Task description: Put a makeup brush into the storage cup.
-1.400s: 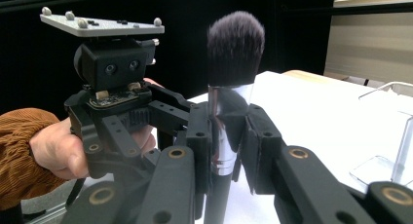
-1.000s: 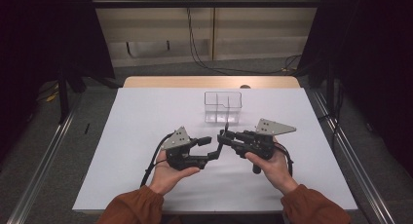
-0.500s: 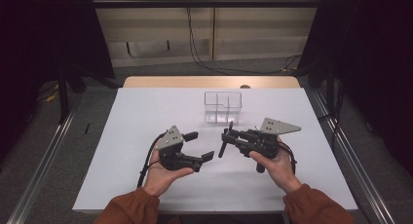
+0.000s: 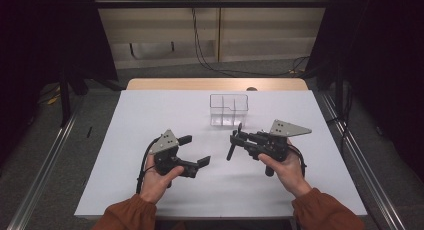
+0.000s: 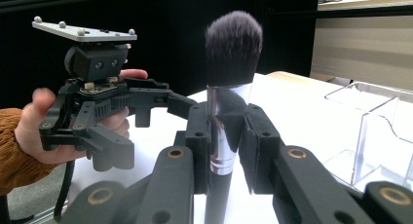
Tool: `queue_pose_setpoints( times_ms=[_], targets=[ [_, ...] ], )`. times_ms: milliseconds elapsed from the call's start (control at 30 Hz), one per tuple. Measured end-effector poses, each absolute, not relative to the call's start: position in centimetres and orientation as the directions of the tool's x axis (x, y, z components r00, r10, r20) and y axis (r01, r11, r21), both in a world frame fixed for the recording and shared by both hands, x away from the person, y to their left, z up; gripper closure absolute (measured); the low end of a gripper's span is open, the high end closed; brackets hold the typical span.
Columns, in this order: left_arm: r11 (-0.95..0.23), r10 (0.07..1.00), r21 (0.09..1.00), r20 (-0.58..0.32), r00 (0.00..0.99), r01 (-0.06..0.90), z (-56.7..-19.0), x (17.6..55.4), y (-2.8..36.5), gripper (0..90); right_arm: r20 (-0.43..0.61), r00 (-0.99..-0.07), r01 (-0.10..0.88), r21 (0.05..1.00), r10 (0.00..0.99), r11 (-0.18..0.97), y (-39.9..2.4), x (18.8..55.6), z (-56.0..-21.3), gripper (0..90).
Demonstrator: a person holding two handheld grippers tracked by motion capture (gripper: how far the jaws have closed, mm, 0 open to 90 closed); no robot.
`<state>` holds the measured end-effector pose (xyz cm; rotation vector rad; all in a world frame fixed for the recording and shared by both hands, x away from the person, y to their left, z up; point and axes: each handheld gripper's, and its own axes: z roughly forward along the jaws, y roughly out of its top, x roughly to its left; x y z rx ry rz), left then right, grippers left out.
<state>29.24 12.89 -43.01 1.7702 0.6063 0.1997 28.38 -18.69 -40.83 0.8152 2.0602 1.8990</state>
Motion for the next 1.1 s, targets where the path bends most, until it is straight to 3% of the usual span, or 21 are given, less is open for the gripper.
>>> queue_pose_setpoints(
  times_ms=[667,1100],
  targets=[
    [-0.133,0.557,0.955,-0.148,0.817,0.263,-42.9,28.5,16.7,2.3,0.186,-0.795,0.237,0.971,0.577,0.013,-20.2,30.0,-40.2,76.3],
    [-0.108,0.656,0.955,-0.140,0.741,0.276,-43.5,27.5,21.0,2.3,0.173,-0.764,0.224,0.975,0.622,0.004,-21.3,31.8,-39.6,76.2]
  ],
)
